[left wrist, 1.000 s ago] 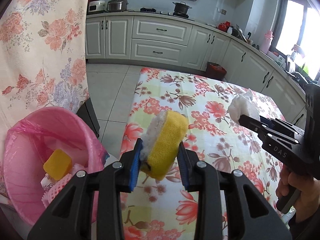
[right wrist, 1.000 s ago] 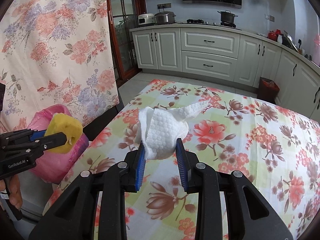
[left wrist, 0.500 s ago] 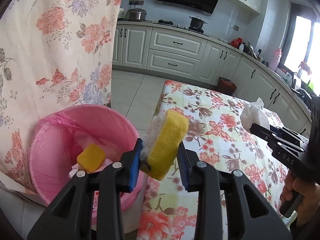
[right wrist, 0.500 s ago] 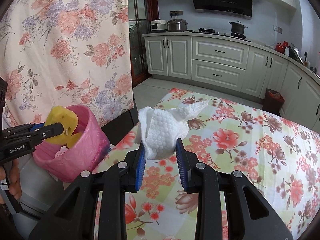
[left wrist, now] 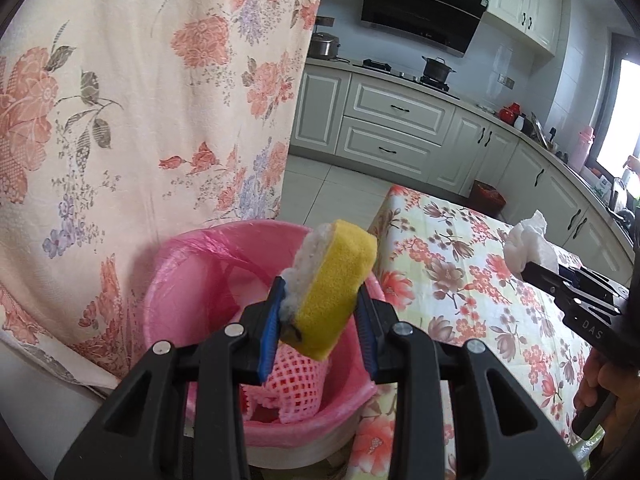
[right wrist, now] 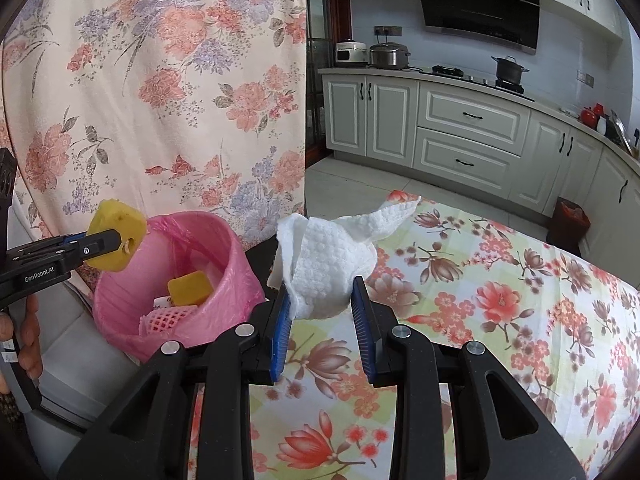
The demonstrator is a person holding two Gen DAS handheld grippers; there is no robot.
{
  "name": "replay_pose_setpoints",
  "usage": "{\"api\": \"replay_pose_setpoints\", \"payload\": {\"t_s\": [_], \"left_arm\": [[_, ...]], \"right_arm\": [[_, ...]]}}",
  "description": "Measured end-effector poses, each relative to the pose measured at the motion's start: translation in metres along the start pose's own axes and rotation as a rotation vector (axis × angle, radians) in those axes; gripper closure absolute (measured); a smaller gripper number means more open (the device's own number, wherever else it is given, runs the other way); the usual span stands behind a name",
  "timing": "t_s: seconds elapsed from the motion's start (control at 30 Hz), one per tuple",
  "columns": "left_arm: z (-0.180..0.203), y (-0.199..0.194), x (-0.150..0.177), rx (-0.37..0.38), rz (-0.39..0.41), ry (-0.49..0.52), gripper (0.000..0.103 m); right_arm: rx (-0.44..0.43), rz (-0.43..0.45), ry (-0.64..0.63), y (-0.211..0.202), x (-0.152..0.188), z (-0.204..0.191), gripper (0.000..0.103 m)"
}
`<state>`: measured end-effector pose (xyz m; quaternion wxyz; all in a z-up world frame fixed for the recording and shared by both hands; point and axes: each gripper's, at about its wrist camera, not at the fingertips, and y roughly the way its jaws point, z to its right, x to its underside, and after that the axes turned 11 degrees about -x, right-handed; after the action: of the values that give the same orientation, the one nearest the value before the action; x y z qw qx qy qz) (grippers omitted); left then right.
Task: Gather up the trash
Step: 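Carry the bread and wipe over the pink bin with both grippers, then open both grippers to drop the bread and wipe into the bin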
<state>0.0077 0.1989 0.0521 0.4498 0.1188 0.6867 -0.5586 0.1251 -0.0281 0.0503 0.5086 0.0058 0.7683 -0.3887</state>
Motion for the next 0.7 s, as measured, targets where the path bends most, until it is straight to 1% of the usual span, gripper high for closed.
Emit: {"api": "replay_pose_setpoints", "payload": {"t_s": [0.37,0.7], "left_arm": [[-0.046,0.01,-0.008,-0.061,-0.007,-0.044,0.07],[-0.06,0.022,-0.013,-0.102,-0.019,-0.048,0.07]], "right_arm": [[-0.081,-0.029,-0.075,0.038,-0.03,-0.055,0.074],[-0.145,-0.083,-0.119,0.084,-0.049,-0.092,0.073]]}}
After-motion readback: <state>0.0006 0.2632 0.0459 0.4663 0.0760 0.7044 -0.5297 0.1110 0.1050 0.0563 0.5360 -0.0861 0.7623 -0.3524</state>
